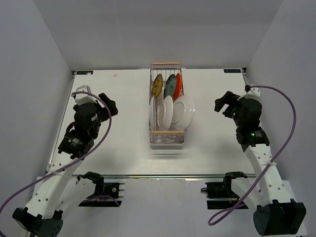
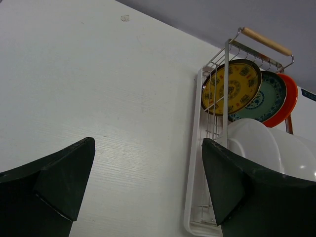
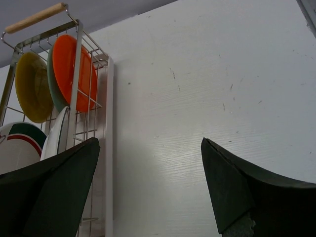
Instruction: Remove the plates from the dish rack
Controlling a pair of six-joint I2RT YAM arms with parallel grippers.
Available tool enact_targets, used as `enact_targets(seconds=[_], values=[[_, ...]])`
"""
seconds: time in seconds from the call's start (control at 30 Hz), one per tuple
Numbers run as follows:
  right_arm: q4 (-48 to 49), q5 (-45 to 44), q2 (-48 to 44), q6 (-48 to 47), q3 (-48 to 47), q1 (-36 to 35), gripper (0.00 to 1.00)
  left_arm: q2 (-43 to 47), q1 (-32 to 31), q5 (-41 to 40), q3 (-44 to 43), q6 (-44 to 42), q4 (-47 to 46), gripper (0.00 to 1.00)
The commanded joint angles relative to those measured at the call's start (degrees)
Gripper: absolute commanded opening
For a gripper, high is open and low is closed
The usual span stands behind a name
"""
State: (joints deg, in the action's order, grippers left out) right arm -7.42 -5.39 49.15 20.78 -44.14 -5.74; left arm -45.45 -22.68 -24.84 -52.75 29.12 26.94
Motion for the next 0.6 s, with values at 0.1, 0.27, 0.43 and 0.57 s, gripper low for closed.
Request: enact_targets(seconds=[0.1, 0.27, 0.43, 0.57], values=[[0.7, 3.0, 0.9, -2.8, -2.2, 0.0, 0.89, -0.7, 0.2, 0.6, -1.9, -0.6, 0.6, 0.98], [-0.3, 3.4, 2.2, -3.0, -1.8, 0.1, 0.89, -3.8, 0.2, 8.4, -2.3, -3.5, -2.8, 0.98], [-5.7, 0.8, 6.5, -2.7, -6.6, 0.2, 0.89, -16.3, 0.2, 23.2, -10.2, -5.4, -3.1, 0.98], [-7.3, 0.6, 8.1, -2.8, -7.4, 0.0, 0.89, -25.6, -0.4, 26.6, -17.2, -6.0, -0.4, 0.98]])
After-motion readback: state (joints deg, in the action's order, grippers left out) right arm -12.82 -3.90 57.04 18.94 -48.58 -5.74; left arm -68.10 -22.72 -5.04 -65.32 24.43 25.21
